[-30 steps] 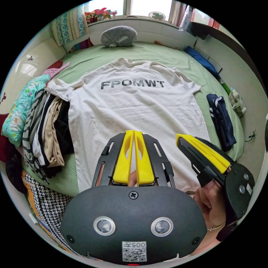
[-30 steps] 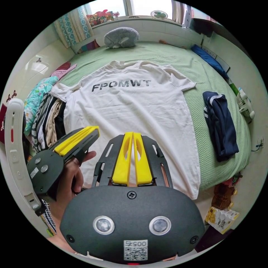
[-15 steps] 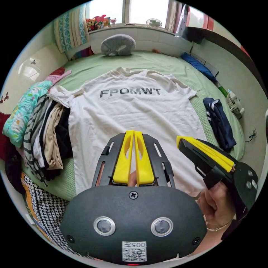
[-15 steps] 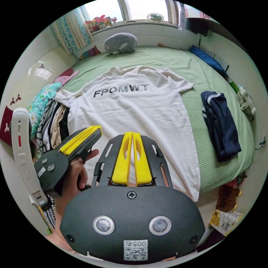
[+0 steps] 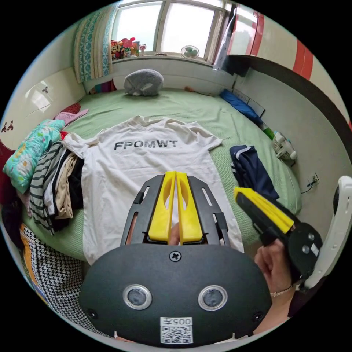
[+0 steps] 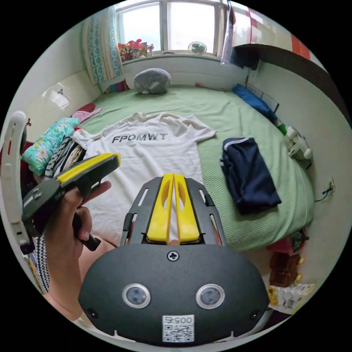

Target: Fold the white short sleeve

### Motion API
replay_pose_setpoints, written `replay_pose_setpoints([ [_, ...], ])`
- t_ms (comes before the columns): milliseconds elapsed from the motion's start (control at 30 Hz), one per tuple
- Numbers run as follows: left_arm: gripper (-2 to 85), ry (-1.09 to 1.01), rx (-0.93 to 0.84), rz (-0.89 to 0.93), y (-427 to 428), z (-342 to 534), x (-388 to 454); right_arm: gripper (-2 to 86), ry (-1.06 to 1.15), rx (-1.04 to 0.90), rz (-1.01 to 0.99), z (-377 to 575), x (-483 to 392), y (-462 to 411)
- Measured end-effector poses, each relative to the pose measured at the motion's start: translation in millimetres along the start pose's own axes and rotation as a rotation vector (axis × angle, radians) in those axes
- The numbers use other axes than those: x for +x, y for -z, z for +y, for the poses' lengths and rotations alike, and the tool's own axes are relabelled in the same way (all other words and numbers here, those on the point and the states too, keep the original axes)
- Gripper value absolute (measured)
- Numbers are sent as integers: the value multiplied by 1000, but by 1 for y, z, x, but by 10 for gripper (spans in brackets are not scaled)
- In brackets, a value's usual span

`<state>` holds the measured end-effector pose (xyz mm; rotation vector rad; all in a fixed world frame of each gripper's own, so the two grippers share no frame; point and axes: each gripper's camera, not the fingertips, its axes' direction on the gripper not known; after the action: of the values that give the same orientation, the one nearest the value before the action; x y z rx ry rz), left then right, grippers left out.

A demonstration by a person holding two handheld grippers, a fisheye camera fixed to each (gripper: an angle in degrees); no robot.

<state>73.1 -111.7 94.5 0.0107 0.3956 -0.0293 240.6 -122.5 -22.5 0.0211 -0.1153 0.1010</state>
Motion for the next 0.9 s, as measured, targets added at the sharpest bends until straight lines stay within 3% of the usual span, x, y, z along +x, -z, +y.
replay_pose_setpoints([
  [200,61,-49,-14,-27,4,-8,10,-14,-93,-10,-3,20,36,9],
  [900,59,-118,-125,-58,11,-1,47,-13,-91,-57,-61,53,22,57],
])
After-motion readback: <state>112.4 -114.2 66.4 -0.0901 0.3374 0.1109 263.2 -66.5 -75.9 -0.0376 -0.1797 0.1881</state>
